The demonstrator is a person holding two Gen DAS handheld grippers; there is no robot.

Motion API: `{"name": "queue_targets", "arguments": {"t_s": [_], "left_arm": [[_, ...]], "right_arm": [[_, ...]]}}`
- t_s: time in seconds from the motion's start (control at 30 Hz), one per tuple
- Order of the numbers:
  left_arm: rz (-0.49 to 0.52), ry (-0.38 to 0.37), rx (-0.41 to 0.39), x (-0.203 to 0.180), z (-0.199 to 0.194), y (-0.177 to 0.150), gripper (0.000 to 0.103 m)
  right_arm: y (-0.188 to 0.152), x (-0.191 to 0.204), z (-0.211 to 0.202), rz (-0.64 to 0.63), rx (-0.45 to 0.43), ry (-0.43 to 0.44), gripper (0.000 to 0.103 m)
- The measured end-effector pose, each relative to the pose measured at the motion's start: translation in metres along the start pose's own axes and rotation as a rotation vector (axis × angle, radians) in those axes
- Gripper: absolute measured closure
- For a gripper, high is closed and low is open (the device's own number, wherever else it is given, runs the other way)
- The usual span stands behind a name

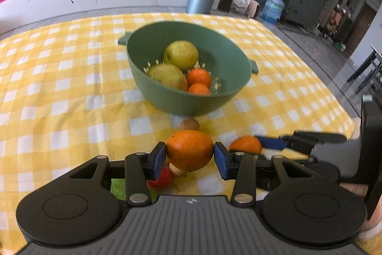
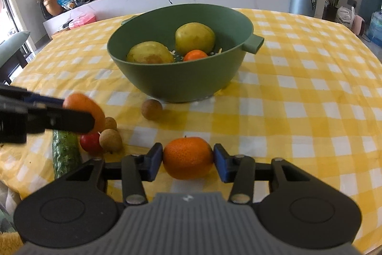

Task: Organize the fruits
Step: 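Carry both held mandarins over the green colander, then open both tools to drop the mandarins into the colander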

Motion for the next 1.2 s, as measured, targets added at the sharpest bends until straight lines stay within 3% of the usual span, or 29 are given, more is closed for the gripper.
{"name": "queue_targets", "arguments": {"t_s": [0.3,0.67,0.83,1.2], "left_arm": [[-0.016,-0.001,-0.084,-0.007,-0.014,0.028,0.054],[-0.012,0.01,-0.115,-0.017,-0.006,0.07,0.054],[-0.026,0.028,-0.091,-0.014,0.01,0.082,0.054],[-0.127,0.014,-0.031,0.005,0.048,0.089,0.054]], "right_arm": [[0.014,0.001,-0.034,-0.041,-0.14,0.006,0.06],[0.073,-0.008,-0.066,-0.141,-0.302,0.011,0.06],[0.099,-0.014,-0.049,-0.205,-0.288,0.009,0.06],[0.13,-0.021,0.008,-0.3,-0.171,0.113,0.06]]}}
Point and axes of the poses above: each gripper's, at about its wrist camera, not at the fingertips, and z roughly the way its jaws point, x to its left, y to its top, the point moved 4 cm from there along z, roughly the way its jaws point, and after that the axes turned 10 degrees about -y, right-handed, at the moved point
